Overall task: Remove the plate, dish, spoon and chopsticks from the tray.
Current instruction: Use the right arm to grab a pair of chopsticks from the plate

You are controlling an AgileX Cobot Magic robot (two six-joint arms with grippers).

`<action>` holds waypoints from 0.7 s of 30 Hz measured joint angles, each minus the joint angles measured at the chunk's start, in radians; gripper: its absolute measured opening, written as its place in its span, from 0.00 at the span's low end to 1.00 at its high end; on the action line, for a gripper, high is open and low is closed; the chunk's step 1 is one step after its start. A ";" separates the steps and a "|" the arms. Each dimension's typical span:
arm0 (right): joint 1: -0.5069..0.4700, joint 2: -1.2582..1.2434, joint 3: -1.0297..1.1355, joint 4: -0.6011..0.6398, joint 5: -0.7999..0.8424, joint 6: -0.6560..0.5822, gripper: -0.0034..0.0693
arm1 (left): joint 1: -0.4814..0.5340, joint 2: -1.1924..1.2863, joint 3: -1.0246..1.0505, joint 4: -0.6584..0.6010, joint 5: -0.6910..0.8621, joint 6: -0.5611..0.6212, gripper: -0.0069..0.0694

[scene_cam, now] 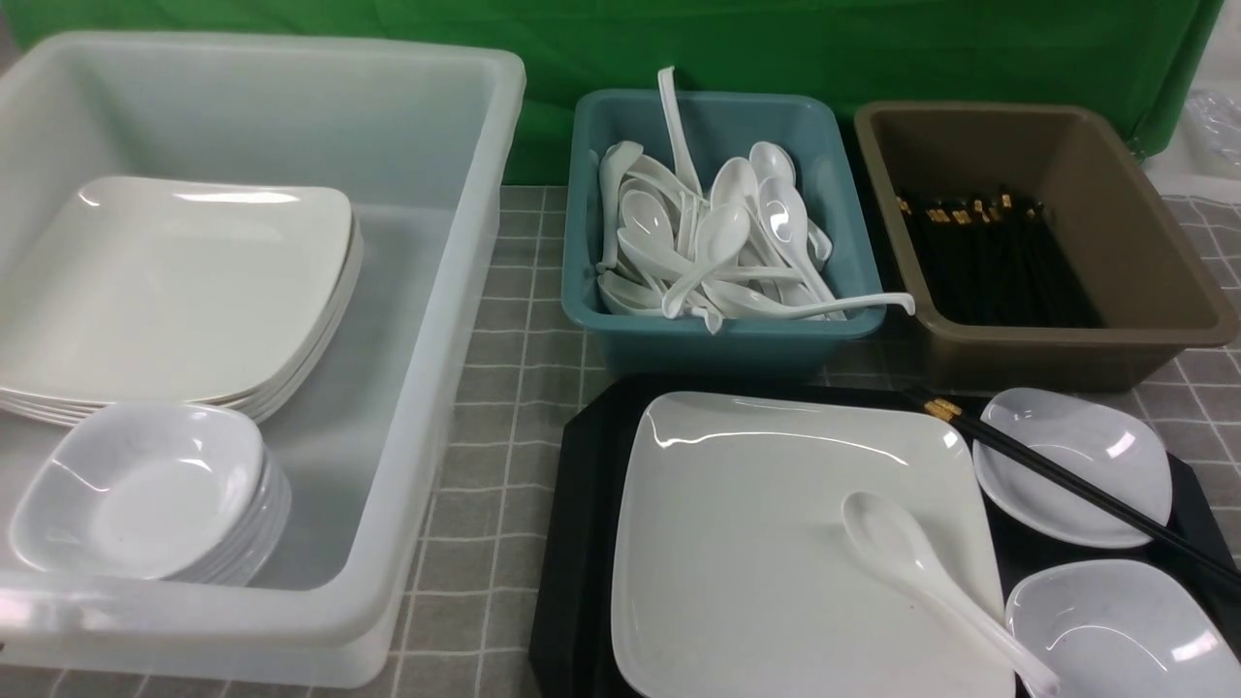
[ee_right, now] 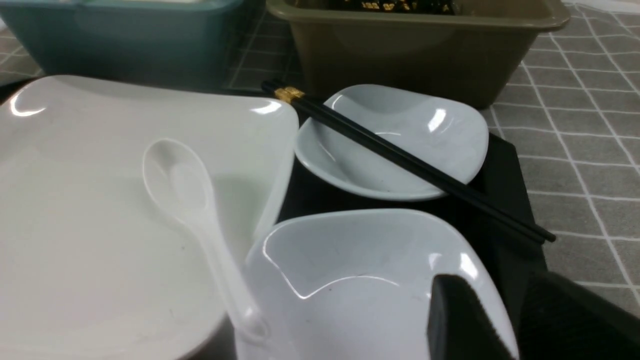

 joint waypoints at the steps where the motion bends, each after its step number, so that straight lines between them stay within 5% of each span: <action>1: 0.000 0.000 0.000 0.000 0.000 0.000 0.37 | 0.000 0.029 -0.041 -0.009 0.043 0.028 0.12; 10: 0.000 0.000 0.000 0.000 0.000 0.000 0.37 | 0.000 0.313 -0.436 0.023 0.658 0.256 0.12; 16: 0.000 0.000 0.000 0.000 0.000 0.000 0.37 | -0.025 0.476 -0.504 0.028 0.717 0.307 0.12; 21: 0.000 0.000 0.000 0.000 0.000 0.000 0.37 | -0.159 0.643 -0.507 0.035 0.656 0.343 0.12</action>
